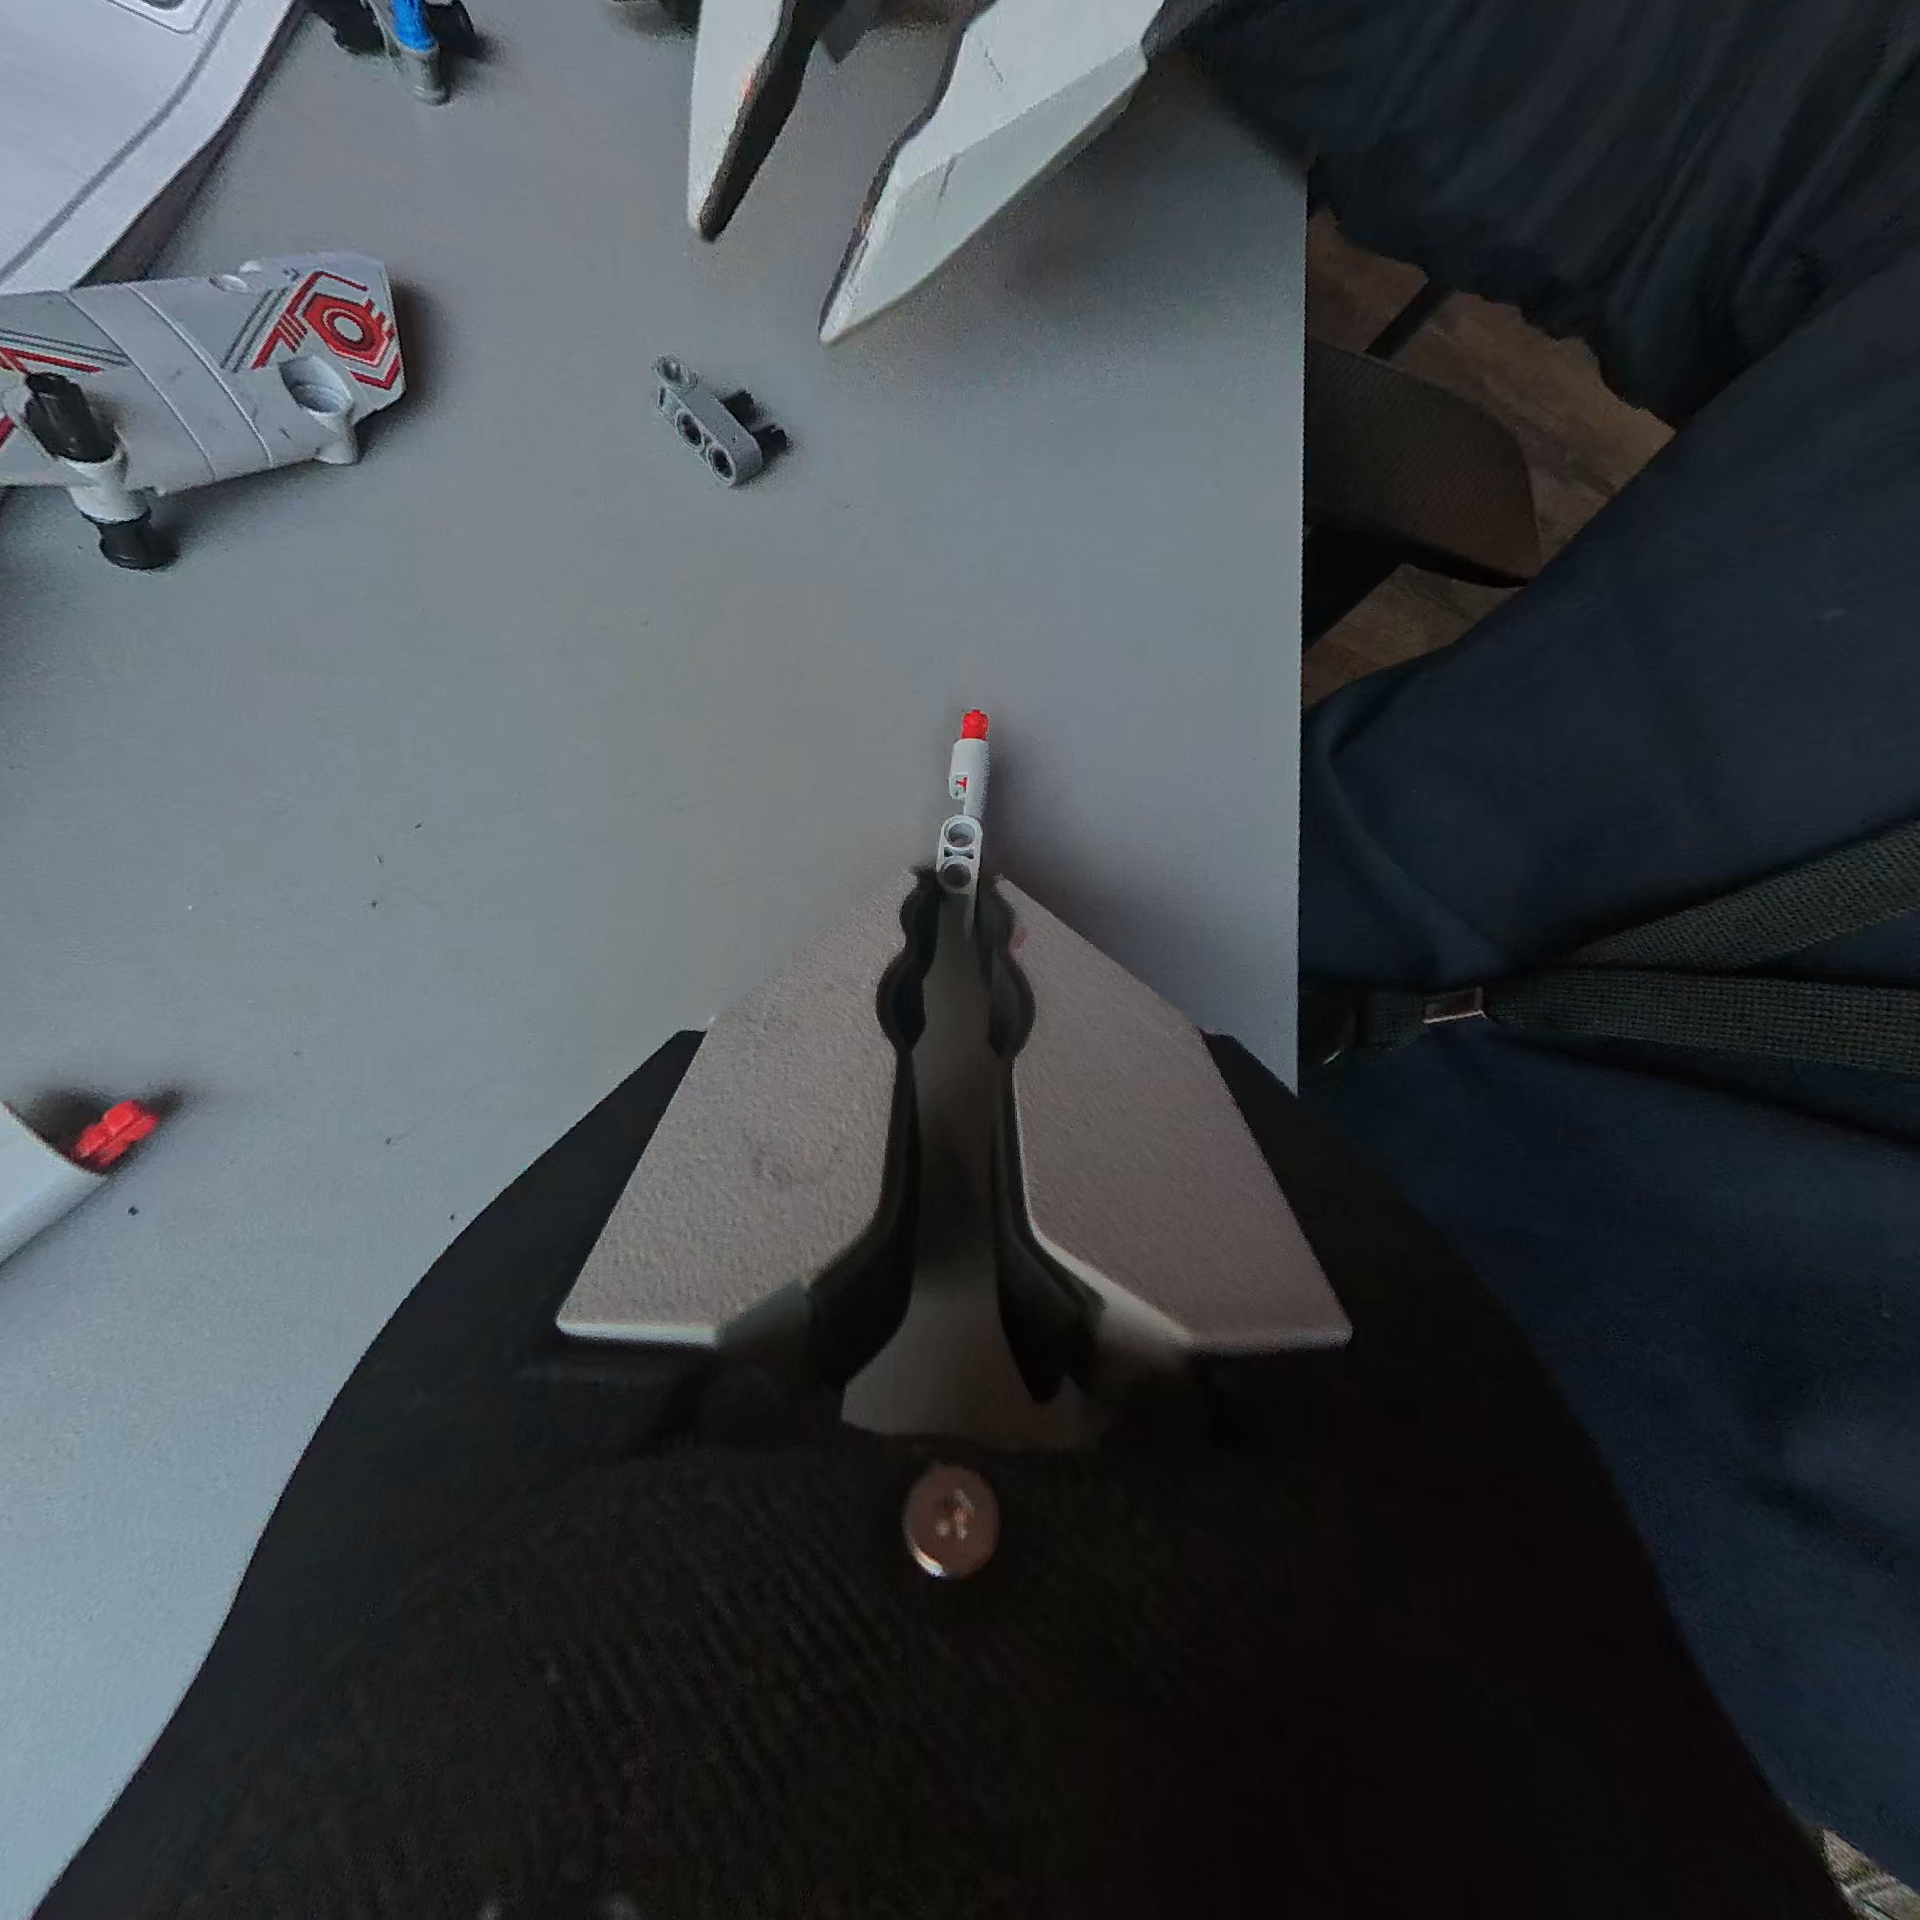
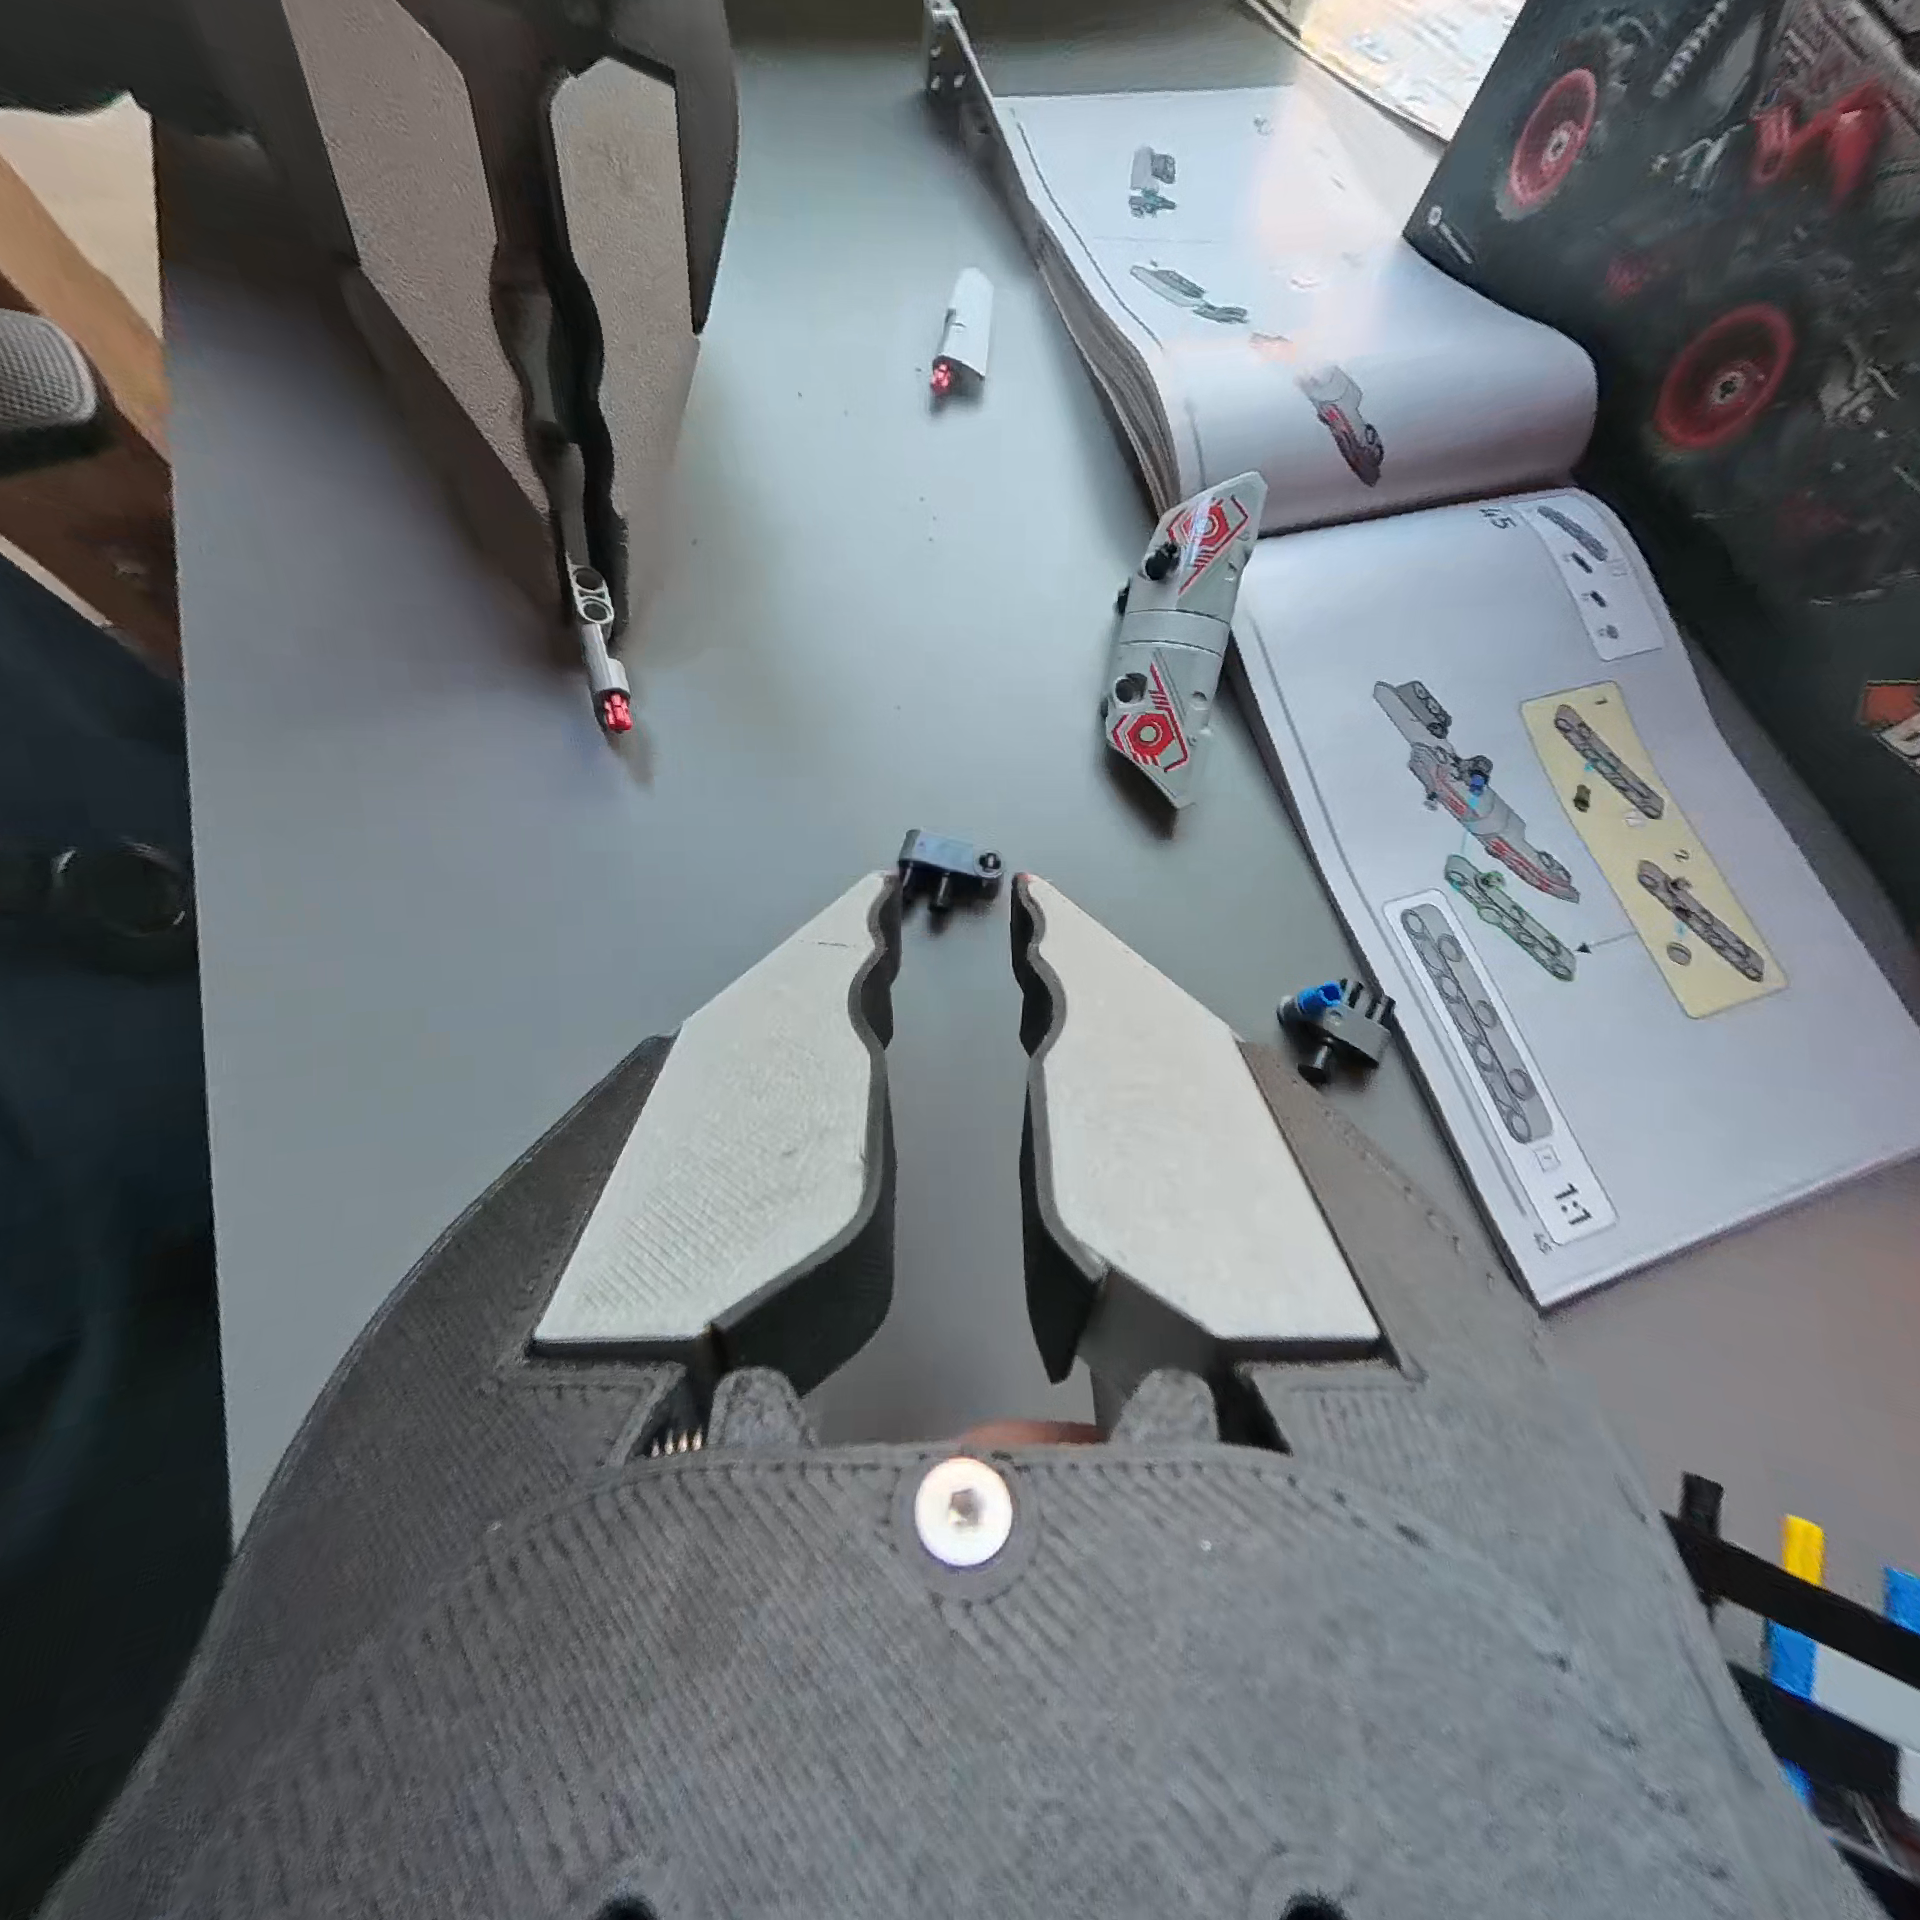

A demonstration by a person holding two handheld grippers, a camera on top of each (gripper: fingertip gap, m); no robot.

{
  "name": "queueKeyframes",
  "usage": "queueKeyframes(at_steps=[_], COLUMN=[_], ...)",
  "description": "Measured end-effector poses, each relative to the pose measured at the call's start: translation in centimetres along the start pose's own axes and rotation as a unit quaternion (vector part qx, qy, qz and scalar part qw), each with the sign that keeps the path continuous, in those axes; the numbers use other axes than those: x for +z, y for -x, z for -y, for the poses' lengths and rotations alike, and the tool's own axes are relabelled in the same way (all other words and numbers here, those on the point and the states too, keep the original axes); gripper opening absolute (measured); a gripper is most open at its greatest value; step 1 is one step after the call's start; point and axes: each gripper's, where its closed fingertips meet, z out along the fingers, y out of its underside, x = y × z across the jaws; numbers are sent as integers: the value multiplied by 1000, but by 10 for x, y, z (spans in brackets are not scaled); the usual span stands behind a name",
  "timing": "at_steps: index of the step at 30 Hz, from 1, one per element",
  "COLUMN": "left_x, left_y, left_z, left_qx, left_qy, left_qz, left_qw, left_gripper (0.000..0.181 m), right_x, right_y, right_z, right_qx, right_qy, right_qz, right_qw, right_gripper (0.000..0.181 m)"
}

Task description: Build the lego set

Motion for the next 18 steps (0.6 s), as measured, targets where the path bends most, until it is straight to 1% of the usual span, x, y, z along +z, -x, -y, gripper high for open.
queueKeyframes(at_steps=[1, 5, 8, 11, 13, 15, 18], left_x=[0, 1, 1, -1, -3, -4, -7], left_y=[0, -2, 0, -1, -2, 0, 10], left_z=[0, -1, 1, 3, 4, 2, 1], left_qx=[-2, 1, -8, -7, -3, 7, 20], left_qy=[0, 4, 2, -7, -12, -2, 17], left_qz=[-2, -11, -14, -19, -24, -23, -1], left_qw=[1000, 1000, 1000, 1000, 1000, 1000, 1000], left_gripper=[4, 4, 4, 4, 4, 4, 4], right_x=[-2, -1, 7, 16, 16, 15, 16], right_y=[0, -5, -2, 2, 5, 0, 0], right_z=[-1, -2, 0, -7, -9, -10, -7], right_qx=[0, -21, -22, -61, -92, -113, -115], right_qy=[6, 35, 64, 94, 95, 98, 95], right_qz=[0, -1, 38, 84, 106, 109, 129], right_qw=[1000, 999, 997, 990, 986, 983, 980], right_gripper=[19, 22, 24, 26, 27, 26, 24])
